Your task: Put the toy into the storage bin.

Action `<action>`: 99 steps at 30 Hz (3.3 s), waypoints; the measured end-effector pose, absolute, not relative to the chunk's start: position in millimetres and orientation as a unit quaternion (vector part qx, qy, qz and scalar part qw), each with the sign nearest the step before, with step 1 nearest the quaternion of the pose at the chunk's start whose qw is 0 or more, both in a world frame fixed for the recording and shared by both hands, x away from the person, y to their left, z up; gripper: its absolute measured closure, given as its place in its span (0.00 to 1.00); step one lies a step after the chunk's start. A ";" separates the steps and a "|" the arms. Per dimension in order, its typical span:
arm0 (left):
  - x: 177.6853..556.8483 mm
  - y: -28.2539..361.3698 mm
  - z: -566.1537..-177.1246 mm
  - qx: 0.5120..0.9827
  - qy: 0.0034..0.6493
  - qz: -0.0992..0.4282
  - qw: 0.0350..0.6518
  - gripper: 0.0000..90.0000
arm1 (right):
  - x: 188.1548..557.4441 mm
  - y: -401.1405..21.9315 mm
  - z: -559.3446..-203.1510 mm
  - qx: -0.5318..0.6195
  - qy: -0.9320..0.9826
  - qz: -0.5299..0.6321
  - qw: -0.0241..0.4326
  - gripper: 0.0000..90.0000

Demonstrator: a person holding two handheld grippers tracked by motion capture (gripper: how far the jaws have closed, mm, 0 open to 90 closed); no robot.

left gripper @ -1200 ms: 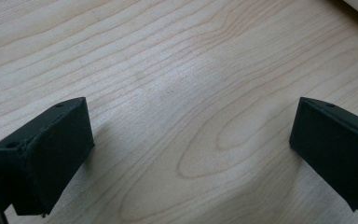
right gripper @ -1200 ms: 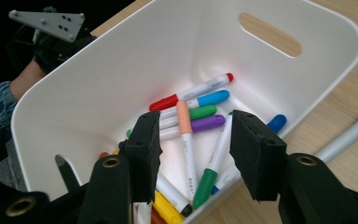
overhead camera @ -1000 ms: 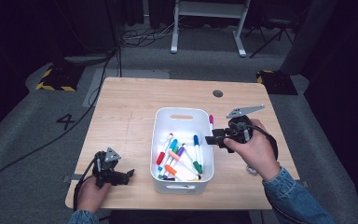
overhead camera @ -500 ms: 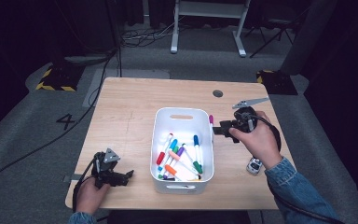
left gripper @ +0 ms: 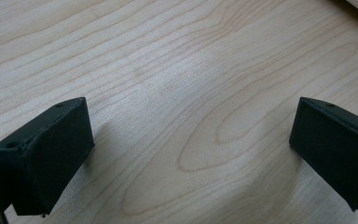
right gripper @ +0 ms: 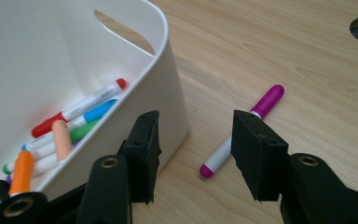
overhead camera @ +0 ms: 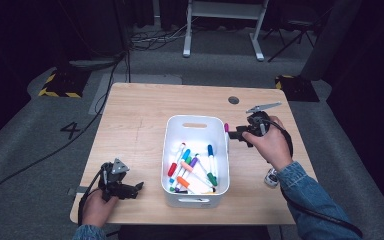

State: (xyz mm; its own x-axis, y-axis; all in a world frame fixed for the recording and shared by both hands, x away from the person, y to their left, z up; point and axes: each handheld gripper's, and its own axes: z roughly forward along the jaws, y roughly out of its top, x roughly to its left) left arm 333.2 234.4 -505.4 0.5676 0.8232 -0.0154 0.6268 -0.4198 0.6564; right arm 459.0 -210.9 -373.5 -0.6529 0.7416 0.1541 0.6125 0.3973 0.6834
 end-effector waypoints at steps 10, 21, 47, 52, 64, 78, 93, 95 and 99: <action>333.2 234.4 -505.4 0.828 0.438 0.157 0.314 0.00 | 479.9 -209.3 -404.2 0.411 0.837 0.351 0.087 0.58; 333.2 234.4 -505.4 0.828 0.438 0.157 0.313 0.00 | 495.2 -202.1 -440.4 0.420 0.839 0.336 0.076 0.57; 333.1 234.4 -505.4 0.828 0.439 0.156 0.313 0.00 | 514.5 -205.7 -475.4 0.475 0.833 0.260 0.112 0.86; 333.2 234.4 -505.4 0.828 0.438 0.157 0.313 0.00 | 513.3 -209.0 -473.5 0.481 0.834 0.249 0.108 0.86; 333.2 234.3 -505.4 0.828 0.438 0.156 0.314 0.00 | 499.8 -216.7 -444.2 0.472 0.824 0.296 0.103 0.86; 333.5 233.0 -505.7 0.826 0.442 0.154 0.314 0.00 | 466.2 -230.2 -400.3 0.452 0.817 0.344 0.095 0.86; 333.6 232.7 -505.6 0.826 0.443 0.154 0.313 0.00 | 422.9 -234.3 -355.9 0.418 0.815 0.392 0.086 0.86; 333.6 232.7 -505.6 0.826 0.443 0.154 0.313 0.00 | 416.9 -232.5 -351.9 0.412 0.817 0.395 0.084 0.86; 333.6 232.8 -505.5 0.826 0.443 0.154 0.313 0.00 | 404.2 -228.7 -342.9 0.399 0.821 0.401 0.080 0.86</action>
State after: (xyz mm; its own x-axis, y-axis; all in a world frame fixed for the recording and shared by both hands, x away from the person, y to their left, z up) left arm 333.6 232.8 -505.5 0.5604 0.8279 -0.0227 0.6354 -0.4122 0.6530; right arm 404.2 -228.7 -342.9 -0.6690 0.7191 0.1881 0.5898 0.3596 0.7231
